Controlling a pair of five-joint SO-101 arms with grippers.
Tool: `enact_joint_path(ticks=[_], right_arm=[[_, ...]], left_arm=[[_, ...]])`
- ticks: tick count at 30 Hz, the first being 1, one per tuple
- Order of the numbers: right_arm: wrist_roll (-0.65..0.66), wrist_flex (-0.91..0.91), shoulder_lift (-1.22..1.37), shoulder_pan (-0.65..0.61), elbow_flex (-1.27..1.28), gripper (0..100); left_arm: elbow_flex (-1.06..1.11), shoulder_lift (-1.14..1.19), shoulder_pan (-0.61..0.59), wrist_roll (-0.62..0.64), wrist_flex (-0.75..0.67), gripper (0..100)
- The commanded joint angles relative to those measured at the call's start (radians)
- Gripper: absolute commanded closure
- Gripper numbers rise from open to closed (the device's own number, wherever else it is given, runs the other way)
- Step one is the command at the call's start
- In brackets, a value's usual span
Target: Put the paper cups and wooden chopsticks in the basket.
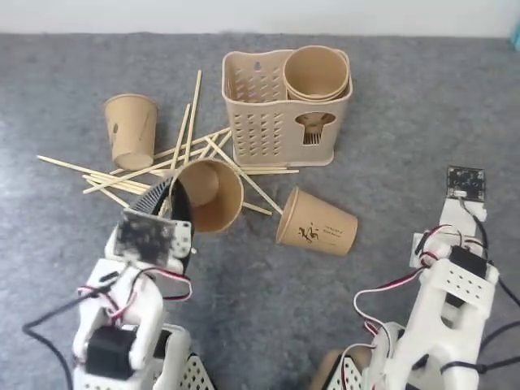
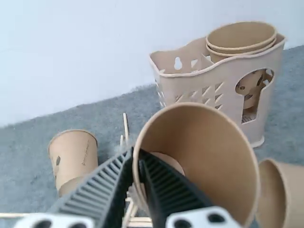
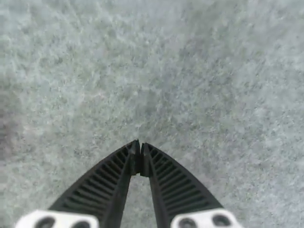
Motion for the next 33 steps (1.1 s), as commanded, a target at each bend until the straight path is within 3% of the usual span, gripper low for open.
enact_joint_path(ticks=[1,6,10,19,33], right_arm=[[0.014,-0.010,-0.031,-0.031,0.017,99.1],[0.008,-0.058,-0.031,-0.028,0.051,99.1],[0.006,-0.065,-0.031,-0.031,0.055,99.1],[0.014,-0.105,-0.031,-0.031,0.081,99.1],[0.014,-0.107,-0.031,-0.031,0.083,99.1]], left_arm=[[-0.217,0.272,0.002,0.094,0.017,99],[-0.552,0.628,0.015,0.203,0.083,99],[-0.794,0.812,0.112,0.288,0.118,99],[-1.251,1.169,0.258,0.517,0.077,99],[-1.770,1.731,0.250,0.549,-0.034,99]])
